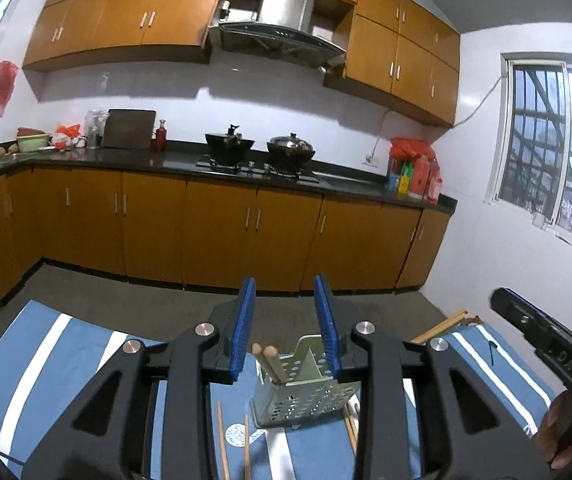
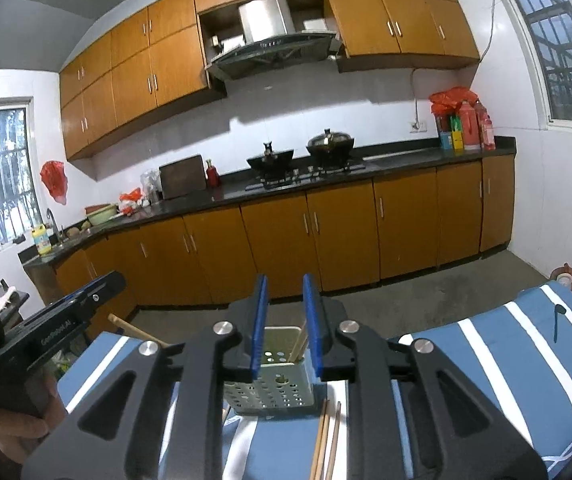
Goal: Organize utensils
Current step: 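Close the left tool on another chopstick while the right tool grasps one too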
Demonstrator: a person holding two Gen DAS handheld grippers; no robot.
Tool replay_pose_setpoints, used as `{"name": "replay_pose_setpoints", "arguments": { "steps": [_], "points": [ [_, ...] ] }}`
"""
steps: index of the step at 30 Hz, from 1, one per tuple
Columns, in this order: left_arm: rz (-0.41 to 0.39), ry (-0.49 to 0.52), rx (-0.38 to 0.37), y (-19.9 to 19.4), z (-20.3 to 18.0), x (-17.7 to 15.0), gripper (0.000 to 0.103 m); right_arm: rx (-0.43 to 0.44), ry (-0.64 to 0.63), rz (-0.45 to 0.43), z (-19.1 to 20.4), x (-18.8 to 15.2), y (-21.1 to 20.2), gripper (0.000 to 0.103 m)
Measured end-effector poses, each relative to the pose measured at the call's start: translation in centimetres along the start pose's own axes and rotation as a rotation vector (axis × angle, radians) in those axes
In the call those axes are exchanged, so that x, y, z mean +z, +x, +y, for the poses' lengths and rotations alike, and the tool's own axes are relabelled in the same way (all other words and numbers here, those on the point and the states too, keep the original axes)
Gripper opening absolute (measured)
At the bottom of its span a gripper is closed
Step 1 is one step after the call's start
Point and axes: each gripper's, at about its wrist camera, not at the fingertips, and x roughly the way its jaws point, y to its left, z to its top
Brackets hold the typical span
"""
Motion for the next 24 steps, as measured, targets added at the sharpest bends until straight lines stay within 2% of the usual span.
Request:
{"name": "replay_pose_setpoints", "arguments": {
  "steps": [3,6,10,11,16,19,24],
  "points": [
    [-0.009,-0.017,0.014,-1.6,0.7,0.1,0.032,-0.013,0.004,0.000,-0.7,-0.9,-1.8,0.023],
    [0.013,-0.023,0.046,-2.9,1.8,-0.9,0.032,-0.054,0.021,0.062,-2.3,-3.5,-2.5,0.023],
    [0.081,0.001,0.112,-3.5,3.3,-4.2,0.034,-0.089,0.053,0.245,-4.2,-8.6,-0.4,0.023],
    [0.109,0.007,0.126,-3.3,3.7,-5.1,0.034,-0.082,0.065,0.320,-4.7,-10.7,0.7,0.023],
    [0.289,-0.023,0.145,-1.8,6.2,-11.0,0.034,-0.050,0.098,0.551,-5.1,-18.1,3.9,0.018],
    [0.365,-0.056,0.140,-1.3,7.2,-13.6,0.034,-0.050,0.092,0.593,-4.2,-19.9,4.5,0.018],
    [0.437,-0.083,0.132,-0.7,7.8,-15.9,0.034,-0.068,0.039,0.619,-3.3,-20.9,5.2,0.018]
  ]
}}
